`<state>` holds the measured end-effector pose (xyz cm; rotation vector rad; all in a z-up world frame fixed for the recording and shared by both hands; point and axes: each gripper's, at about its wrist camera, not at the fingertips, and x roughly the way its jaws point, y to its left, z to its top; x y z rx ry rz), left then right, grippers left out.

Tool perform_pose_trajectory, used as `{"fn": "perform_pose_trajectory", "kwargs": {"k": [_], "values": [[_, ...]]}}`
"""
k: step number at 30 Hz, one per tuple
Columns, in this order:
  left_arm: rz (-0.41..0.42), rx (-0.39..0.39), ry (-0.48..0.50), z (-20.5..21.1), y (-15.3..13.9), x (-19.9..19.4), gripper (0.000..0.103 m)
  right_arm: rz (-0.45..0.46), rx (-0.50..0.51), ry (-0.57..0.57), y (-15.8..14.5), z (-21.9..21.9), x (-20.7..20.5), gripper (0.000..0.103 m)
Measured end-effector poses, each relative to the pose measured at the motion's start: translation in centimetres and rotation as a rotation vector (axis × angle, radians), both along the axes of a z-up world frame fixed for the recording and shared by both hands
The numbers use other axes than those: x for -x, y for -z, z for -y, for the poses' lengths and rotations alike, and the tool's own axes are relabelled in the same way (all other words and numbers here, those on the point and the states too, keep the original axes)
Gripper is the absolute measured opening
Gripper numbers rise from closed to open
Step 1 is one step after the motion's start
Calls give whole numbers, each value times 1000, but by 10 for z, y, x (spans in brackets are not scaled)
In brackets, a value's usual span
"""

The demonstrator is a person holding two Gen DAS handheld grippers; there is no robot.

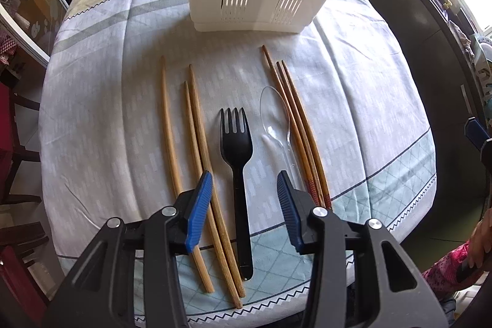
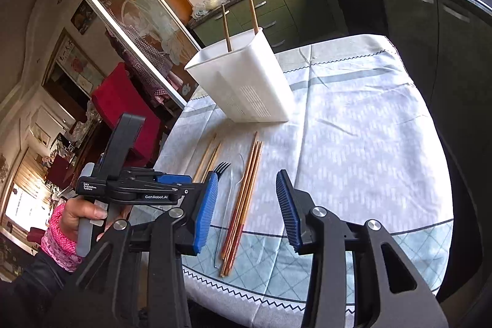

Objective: Organize utensils
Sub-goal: 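Lower the left gripper onto the black plastic fork and grasp it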

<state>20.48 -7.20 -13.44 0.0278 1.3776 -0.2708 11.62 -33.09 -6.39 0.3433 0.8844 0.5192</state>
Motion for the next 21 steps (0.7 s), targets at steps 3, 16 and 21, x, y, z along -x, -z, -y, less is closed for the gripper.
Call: {"fn": "perform_pose_trajectory", "kwargs": {"k": [3,16,21], "values": [[-27,-14,9,5,11,0,32,3,-8,4,-1,3,1,42],[-55,-30,-4,12,37,-9,9,5,8,-40,-5,-14,-4,45],[-45,5,-28,4,37,-14,9,-74,88,-113,20,-51,-22,47]]}}
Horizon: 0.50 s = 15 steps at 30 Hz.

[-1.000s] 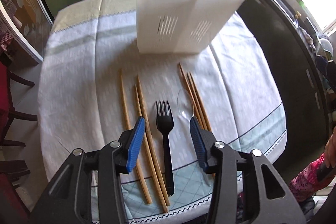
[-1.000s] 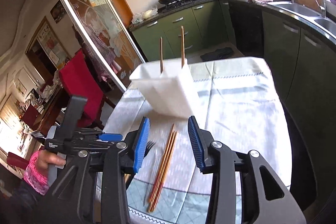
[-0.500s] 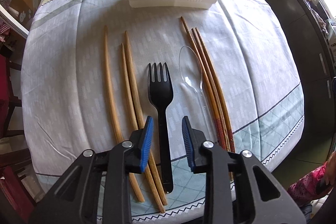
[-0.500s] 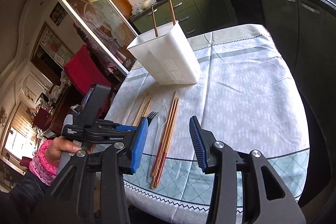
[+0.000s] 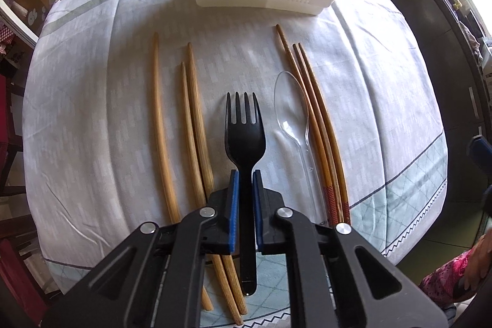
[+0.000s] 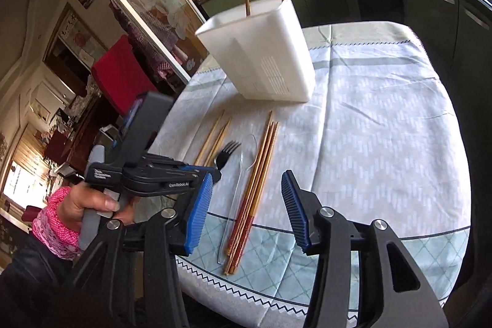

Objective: Organize utensils
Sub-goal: 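Lower the left gripper onto the black plastic fork and grasp it, then lift the fork with the left gripper while the right gripper grasps the clear plastic spoon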

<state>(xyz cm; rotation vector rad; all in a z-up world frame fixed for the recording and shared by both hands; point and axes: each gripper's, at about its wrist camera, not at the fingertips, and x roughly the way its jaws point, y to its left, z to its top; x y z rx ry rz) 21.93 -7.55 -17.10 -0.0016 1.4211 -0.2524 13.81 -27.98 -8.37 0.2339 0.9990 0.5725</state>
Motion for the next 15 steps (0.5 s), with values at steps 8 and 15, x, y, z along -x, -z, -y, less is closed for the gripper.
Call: {"fn": "perform_pose_trajectory", "kwargs": {"k": [8,15], "values": [[71,36,-17,-22,-24,8,9,-164,126,-88,60,-66,-42,37],[112,74,-22,-47,-43,18,9,-217,156,-110,74,-93,-61,30]]}}
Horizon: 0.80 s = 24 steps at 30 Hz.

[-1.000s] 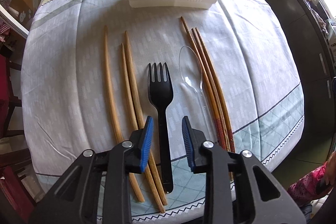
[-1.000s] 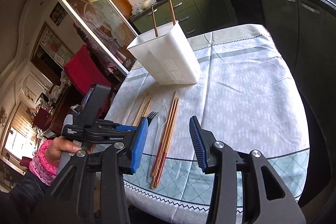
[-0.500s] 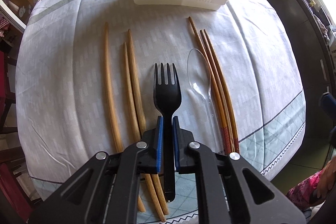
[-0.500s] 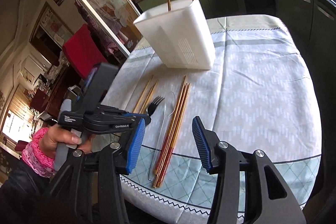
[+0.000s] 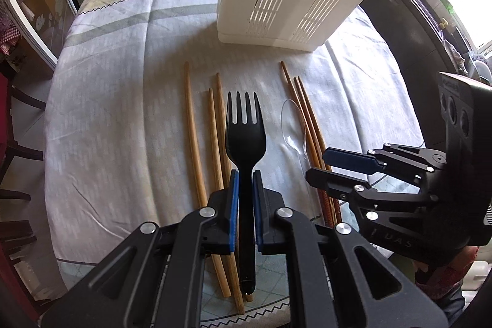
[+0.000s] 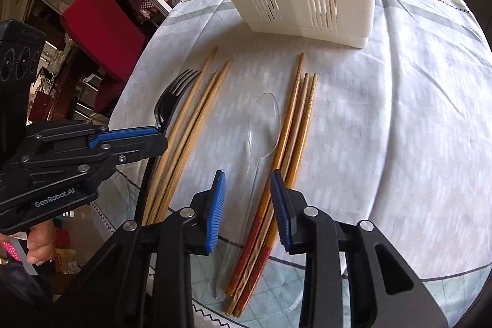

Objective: Organize utensils
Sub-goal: 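Lift the fork with the left gripper while the right gripper grasps the clear plastic spoon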

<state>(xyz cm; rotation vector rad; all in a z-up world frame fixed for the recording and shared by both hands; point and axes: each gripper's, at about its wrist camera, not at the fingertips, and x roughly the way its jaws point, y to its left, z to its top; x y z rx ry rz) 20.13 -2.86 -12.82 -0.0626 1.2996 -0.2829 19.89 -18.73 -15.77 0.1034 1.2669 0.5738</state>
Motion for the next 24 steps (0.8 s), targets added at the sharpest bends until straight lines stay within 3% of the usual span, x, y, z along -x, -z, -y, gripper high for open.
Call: {"fn": "perform_pose_trajectory", "kwargs": {"k": [12,14,15,18,24], "values": [[129,22,-55,-27,-42,14,9,-33,64,-3,12,-25,-13,24],[141,20,-58,-31,-46,17,9,-22,80,4,13,-33,-17,20],[144,19,-58,-30,-47,17,9,-20,88,7,15,-33,-19,11],[149,21,-56,-29,-48,16,9,5,92,22,14,-36,-22,11],[180,35,-49,-23,-59,12,9,88,-39,46,-20,-21,-8,10]]}}
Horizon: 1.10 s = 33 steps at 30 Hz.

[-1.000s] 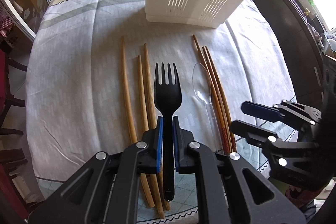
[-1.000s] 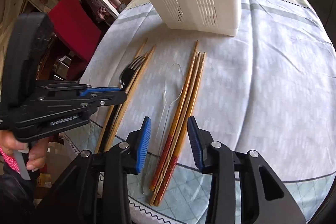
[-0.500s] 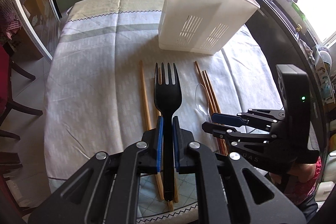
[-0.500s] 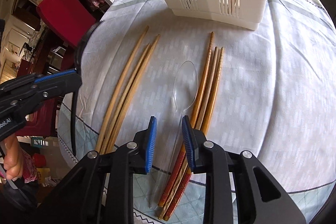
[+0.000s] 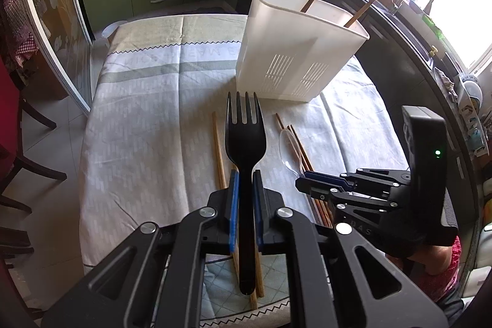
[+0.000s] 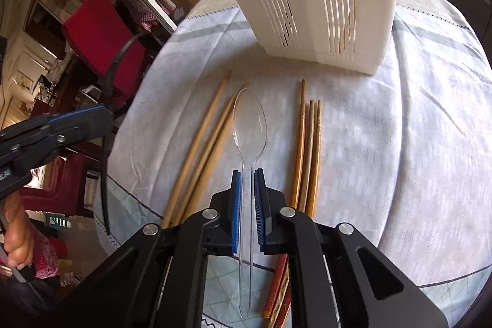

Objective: Organize utensils
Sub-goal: 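Lift the fork with the left gripper while the right gripper grasps the clear plastic spoon, then carry the fork and spoon upright over the white caddy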

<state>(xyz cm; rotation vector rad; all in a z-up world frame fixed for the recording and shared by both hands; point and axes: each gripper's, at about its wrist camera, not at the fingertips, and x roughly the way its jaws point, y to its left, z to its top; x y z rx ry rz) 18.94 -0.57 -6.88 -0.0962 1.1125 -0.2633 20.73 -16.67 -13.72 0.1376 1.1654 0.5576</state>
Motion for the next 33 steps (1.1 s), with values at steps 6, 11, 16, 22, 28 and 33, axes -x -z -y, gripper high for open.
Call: {"fn": "perform_pose_trajectory", "kwargs": {"k": [6,11,16,22,28,33], "values": [[103,54,0,11,-41,-16,9,181,-175,58,-66,30,8,10],[275,110,-7,26,-90,-41,9,368,-245,122,-124,59,6,10],[439,137,-50,41,-122,-79,9,526,-325,195,-168,84,-7,10],[580,161,-133,47,-125,-126,9,759,-324,322,-208,112,-14,10],[587,118,-166,50,-91,-158,9,862,-209,397,-212,104,-52,10],[555,103,-146,54,-62,-160,9,914,-109,405,-185,78,-83,9]]}}
